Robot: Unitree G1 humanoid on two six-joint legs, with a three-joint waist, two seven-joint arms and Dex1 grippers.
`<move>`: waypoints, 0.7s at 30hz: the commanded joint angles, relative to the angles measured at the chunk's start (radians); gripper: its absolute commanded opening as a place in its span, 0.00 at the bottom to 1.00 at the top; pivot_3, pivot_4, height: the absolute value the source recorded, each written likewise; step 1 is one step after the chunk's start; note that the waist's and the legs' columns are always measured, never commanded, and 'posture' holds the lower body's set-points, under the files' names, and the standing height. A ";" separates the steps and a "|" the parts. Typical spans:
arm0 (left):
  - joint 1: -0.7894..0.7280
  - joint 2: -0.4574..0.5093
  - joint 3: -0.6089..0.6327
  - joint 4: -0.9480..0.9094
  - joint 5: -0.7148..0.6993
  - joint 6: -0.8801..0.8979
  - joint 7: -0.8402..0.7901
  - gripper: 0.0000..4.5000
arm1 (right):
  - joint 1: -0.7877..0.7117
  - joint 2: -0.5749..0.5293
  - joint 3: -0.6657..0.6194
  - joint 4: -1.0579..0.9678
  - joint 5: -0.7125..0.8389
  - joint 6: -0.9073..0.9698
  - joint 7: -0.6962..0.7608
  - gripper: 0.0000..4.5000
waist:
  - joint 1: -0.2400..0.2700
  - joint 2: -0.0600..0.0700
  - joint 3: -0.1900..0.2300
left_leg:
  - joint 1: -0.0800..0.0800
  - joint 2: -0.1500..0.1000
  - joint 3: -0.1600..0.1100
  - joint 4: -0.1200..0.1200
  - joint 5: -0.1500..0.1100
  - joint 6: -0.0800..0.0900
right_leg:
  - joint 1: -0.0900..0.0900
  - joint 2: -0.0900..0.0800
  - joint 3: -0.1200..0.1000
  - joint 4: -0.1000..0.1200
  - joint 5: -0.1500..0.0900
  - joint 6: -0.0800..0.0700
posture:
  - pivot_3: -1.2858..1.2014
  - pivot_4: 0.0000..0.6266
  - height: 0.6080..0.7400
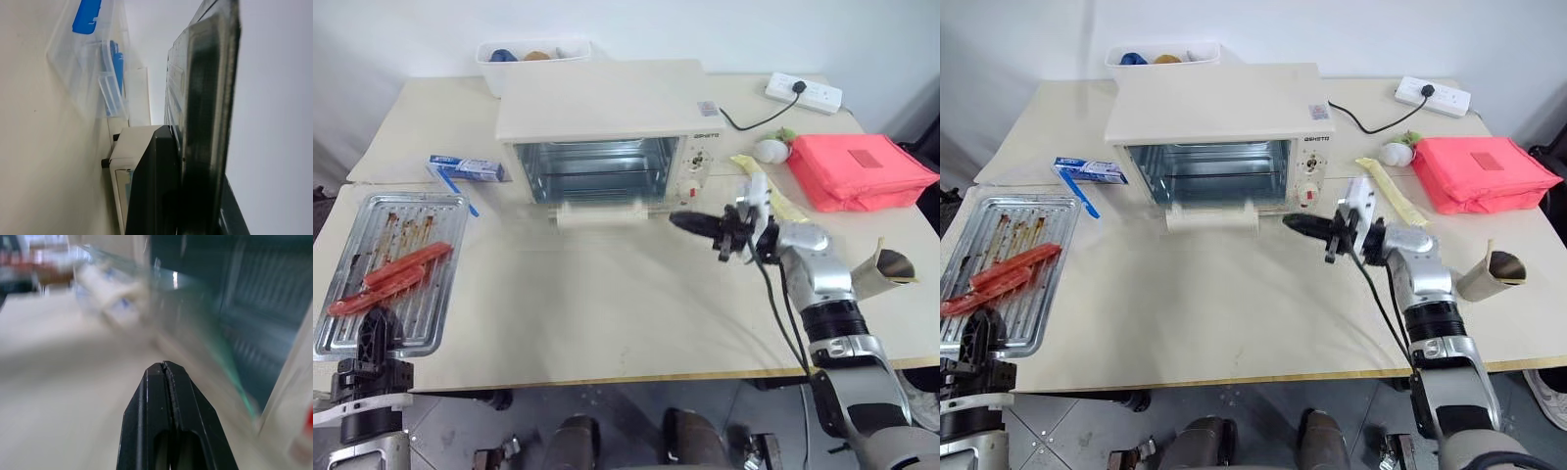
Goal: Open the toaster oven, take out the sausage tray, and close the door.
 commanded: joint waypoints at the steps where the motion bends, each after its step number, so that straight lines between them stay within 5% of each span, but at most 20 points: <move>1: 0.022 0.016 -0.017 -0.065 -0.014 0.010 -0.004 0.00 | -0.059 0.026 -0.089 -0.074 0.092 0.104 -0.091 0.00 | 0.000 0.000 0.000 | 0.000 0.000 0.000 0.000 0.000 0.000 | 0.000 0.000 0.000 0.000 0.000 0.000 | 0.52 0.24 1.00; 5: 0.069 0.040 -0.085 -0.070 -0.014 0.056 -0.013 0.00 | -0.053 0.034 -0.118 -0.162 0.096 0.096 -0.135 0.00 | 0.005 0.000 0.000 | -0.001 0.000 0.000 -0.001 -0.002 0.001 | 0.000 0.000 0.000 0.001 0.000 0.000 | 0.52 0.24 1.00; 11: 0.032 0.153 -0.137 -0.001 -0.014 0.152 -0.027 0.00 | 0.145 -0.137 -0.113 -0.365 0.091 0.114 0.033 0.06 | 0.025 0.000 0.000 | -0.002 -0.001 0.001 0.000 -0.004 0.004 | 0.000 0.000 0.000 -0.003 0.000 0.000 | 0.52 0.24 1.00; 21: -0.153 0.458 -0.294 0.253 -0.014 0.474 -0.075 0.00 | 0.537 -0.305 -0.236 -0.673 0.119 0.110 0.034 0.79 | 0.017 0.003 0.001 | 0.001 0.000 0.006 0.001 -0.004 0.004 | 0.000 0.002 0.005 -0.001 0.002 0.003 | 0.52 0.24 1.00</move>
